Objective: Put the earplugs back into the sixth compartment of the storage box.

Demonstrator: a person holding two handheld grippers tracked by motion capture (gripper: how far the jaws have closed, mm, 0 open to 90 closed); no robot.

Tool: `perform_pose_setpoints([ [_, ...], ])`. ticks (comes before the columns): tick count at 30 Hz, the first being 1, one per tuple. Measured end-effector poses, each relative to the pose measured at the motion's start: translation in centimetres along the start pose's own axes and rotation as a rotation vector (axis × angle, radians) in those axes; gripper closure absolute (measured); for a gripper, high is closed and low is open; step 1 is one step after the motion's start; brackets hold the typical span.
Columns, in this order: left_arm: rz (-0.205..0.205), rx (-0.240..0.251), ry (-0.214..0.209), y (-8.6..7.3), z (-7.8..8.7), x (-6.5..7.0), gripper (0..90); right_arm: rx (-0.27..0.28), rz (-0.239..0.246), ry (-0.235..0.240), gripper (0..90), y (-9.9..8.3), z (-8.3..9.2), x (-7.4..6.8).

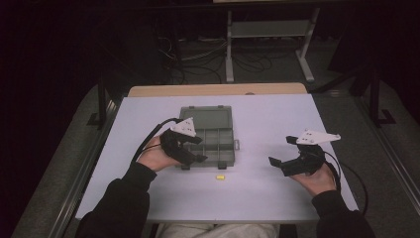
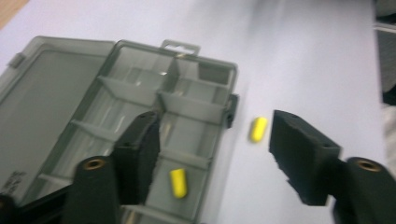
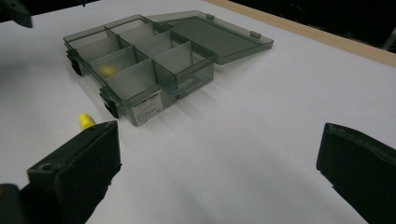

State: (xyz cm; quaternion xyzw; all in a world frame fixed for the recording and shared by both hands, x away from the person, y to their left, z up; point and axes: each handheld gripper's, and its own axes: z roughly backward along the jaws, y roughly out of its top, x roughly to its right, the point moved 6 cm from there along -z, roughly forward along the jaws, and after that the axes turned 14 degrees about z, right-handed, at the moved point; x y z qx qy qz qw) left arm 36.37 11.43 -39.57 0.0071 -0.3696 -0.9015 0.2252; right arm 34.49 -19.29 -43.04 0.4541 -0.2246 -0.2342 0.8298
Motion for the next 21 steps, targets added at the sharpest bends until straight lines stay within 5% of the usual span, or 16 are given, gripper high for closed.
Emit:
perform_pose_setpoints([
  [5, -0.028, 0.018, -0.03, 0.3, 0.0, 0.9, 22.3, 0.0, 0.0, 0.0, 0.0, 0.0, 0.0, 0.0],
  [11, -0.041, 0.031, -0.037, 0.5, -0.4, 1.8, 0.0, 0.0, 0.0, 0.001, 0.0, 0.0, 0.0, 0.0],
  [21, -0.073, -0.004, -0.037, 0.0, -1.8, 2.8, 0.0, 0.001, -0.001, 0.0, 0.0, 0.0, 0.0, 0.0],
])
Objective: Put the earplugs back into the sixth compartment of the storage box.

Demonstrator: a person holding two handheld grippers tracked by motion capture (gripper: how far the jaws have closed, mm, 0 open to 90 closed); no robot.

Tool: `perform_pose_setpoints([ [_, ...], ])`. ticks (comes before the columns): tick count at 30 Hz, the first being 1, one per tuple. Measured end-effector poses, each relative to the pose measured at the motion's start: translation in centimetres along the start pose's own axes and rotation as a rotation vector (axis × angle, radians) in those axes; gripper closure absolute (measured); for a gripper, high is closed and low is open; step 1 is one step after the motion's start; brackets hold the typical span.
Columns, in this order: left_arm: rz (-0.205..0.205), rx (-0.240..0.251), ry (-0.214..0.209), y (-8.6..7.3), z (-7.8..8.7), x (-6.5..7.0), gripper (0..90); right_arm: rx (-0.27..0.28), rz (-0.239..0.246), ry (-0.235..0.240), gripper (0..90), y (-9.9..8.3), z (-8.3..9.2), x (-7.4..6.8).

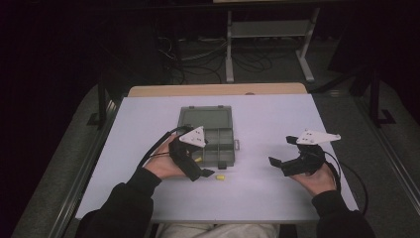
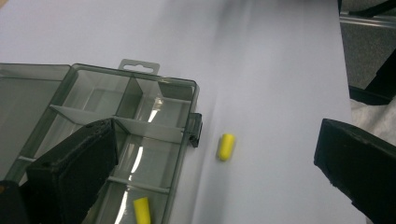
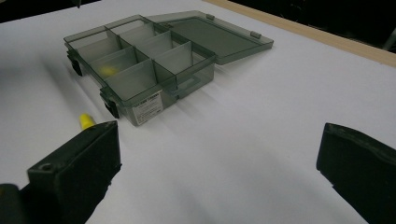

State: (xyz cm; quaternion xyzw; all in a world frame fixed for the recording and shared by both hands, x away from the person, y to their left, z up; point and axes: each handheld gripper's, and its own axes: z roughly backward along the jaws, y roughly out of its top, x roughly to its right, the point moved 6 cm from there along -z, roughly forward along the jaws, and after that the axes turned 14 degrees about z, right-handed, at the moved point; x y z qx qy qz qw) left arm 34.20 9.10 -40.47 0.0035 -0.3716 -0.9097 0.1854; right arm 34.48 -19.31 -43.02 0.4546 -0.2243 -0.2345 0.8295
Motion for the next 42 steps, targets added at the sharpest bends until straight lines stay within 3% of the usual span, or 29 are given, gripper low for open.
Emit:
perform_pose_setpoints([
  [5, 0.0, -0.025, -0.004, -0.6, -0.8, 0.3, 0.0, -0.001, 0.001, 0.001, 0.0, 0.0, 0.0, 0.0],
  [16, -0.04, -0.07, -0.019, -1.7, -2.9, 1.6, 0.0, -0.003, -0.002, 0.005, 0.0, 0.0, 0.0, -0.1],
  [42, -0.083, -0.165, -0.071, -2.7, -6.1, 2.4, 13.8, -0.001, 0.003, 0.006, 0.0, 0.0, 0.0, -0.1],
])
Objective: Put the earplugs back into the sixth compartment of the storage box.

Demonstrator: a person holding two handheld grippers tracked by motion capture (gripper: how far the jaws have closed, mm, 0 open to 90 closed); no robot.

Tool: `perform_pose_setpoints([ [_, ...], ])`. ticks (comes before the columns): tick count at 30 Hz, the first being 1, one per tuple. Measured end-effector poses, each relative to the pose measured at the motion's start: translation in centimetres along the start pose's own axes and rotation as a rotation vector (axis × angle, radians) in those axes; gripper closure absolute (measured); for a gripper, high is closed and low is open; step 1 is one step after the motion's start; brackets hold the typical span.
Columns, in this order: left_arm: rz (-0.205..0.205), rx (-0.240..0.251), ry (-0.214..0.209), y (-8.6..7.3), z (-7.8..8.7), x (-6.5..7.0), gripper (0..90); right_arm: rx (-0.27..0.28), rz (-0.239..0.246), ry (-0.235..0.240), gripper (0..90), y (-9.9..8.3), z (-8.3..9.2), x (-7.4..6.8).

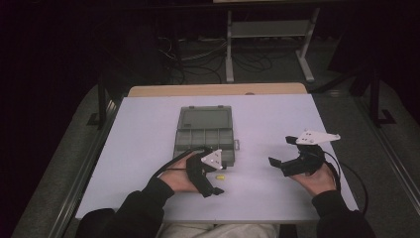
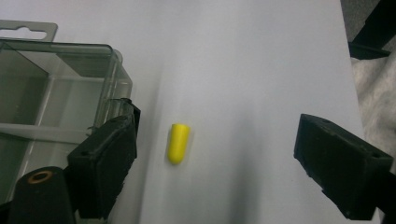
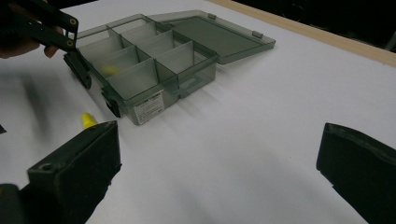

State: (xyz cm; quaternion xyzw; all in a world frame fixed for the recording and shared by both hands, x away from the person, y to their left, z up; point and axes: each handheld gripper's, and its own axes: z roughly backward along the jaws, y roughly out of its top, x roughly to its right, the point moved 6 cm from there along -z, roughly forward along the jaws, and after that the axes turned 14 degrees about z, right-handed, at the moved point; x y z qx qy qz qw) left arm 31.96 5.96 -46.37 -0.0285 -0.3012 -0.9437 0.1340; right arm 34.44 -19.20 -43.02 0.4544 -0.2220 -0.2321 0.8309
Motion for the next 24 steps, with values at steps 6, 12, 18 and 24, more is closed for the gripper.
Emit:
perform_pose_setpoints([
  [6, 0.003, -0.034, 0.002, -0.3, -0.8, -0.3, 15.6, -0.004, 0.005, 0.003, 0.0, 0.0, -0.1, 0.0],
  [12, 0.006, -0.052, -0.003, -0.4, -1.3, -0.7, 22.8, -0.002, 0.005, 0.004, 0.0, 0.0, 0.0, 0.0],
  [18, 0.013, -0.068, -0.017, -0.6, -1.7, -1.0, 32.7, -0.003, 0.011, 0.0, 0.0, 0.1, -0.1, -0.1],
  [24, 0.03, -0.065, -0.022, -0.5, -1.9, -1.4, 49.1, -0.002, 0.009, -0.001, 0.0, 0.1, -0.1, -0.1],
])
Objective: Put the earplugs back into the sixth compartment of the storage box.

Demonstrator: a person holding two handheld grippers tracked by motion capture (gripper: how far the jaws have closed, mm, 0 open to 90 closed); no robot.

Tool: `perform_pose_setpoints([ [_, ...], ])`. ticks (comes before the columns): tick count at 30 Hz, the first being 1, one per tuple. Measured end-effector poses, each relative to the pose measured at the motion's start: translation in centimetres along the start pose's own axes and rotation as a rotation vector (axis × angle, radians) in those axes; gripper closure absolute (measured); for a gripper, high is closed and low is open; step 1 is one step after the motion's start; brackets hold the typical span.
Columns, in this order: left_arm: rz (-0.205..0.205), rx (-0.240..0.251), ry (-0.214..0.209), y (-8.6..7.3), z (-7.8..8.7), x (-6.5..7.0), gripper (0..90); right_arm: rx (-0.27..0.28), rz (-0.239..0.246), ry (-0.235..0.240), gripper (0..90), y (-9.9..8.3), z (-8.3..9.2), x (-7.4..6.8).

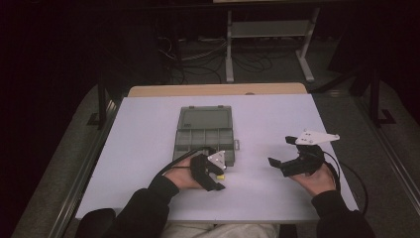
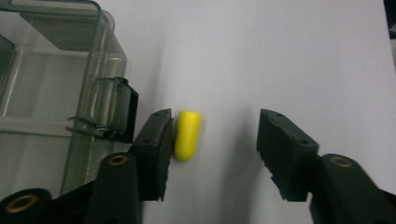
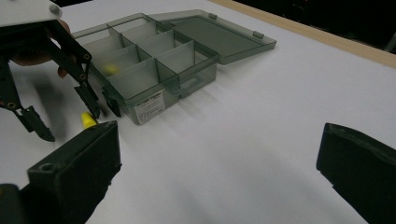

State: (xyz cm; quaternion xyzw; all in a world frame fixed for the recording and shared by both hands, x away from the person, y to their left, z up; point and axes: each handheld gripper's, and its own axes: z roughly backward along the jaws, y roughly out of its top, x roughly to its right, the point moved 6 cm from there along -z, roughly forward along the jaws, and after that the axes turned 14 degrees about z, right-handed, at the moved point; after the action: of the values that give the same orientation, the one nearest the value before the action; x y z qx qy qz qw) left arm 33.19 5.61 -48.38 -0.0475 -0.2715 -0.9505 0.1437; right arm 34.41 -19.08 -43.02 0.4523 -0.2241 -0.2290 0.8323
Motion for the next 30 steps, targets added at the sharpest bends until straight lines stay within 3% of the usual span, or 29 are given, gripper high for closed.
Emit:
perform_pose_setpoints([
  [13, 0.0, 0.017, 0.012, 0.2, 0.3, -0.2, 79.5, -0.001, 0.002, 0.001, 0.0, 0.0, 0.0, 0.0],
  [19, -0.011, 0.017, 0.006, 0.4, 0.4, 0.2, 80.9, 0.002, 0.003, -0.003, 0.0, 0.1, 0.0, 0.0],
  [30, -0.056, 0.039, 0.028, 1.8, 3.0, 1.1, 81.0, 0.0, 0.003, -0.006, 0.0, 0.0, 0.1, 0.0],
])
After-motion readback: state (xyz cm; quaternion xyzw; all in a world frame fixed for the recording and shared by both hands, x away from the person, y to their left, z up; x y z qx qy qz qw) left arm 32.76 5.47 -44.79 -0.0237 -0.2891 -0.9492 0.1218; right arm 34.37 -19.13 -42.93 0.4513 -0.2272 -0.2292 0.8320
